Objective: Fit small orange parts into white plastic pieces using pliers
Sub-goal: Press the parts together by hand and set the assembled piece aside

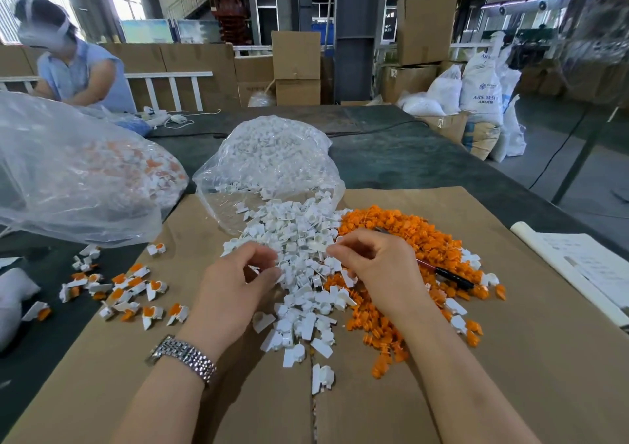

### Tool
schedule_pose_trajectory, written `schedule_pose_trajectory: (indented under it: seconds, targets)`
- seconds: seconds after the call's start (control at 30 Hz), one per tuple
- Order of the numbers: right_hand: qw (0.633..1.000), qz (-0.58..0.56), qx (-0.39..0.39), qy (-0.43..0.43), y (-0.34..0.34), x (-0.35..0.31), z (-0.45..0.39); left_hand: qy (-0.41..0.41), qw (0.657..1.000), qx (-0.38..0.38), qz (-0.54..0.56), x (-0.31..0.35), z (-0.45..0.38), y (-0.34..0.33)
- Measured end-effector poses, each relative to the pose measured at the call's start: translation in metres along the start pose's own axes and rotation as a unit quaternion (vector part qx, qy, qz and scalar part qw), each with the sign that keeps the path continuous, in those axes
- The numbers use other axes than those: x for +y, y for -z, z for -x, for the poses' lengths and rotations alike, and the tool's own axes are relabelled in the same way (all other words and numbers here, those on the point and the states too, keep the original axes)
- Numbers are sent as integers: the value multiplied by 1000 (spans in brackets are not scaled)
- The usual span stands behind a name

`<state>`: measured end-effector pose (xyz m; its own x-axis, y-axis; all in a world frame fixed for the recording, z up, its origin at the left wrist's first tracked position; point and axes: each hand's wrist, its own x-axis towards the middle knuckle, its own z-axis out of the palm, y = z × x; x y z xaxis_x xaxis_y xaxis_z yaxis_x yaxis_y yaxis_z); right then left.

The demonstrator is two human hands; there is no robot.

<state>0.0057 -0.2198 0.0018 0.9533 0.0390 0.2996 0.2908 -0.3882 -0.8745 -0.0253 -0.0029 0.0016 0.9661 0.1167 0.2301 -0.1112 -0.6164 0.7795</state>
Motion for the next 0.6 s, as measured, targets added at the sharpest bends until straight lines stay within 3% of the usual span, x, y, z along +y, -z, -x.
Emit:
schedule_pose_trajectory:
  seconds: [0.1, 0.23, 0.4, 0.6]
  targets:
    - [998, -59, -19, -6, 1, -3, 2, 79, 971, -41, 221, 4, 0, 0]
    - [990, -141, -31, 2, 1, -9, 1, 163, 865, -105, 463, 5, -2, 2]
    - [979, -187, -72, 25, -1, -14, 3, 218, 779, -170, 563, 10, -2, -4]
    - [981, -154, -110, 50, -5, -19, 7, 202, 775, -185, 569, 12, 0, -7]
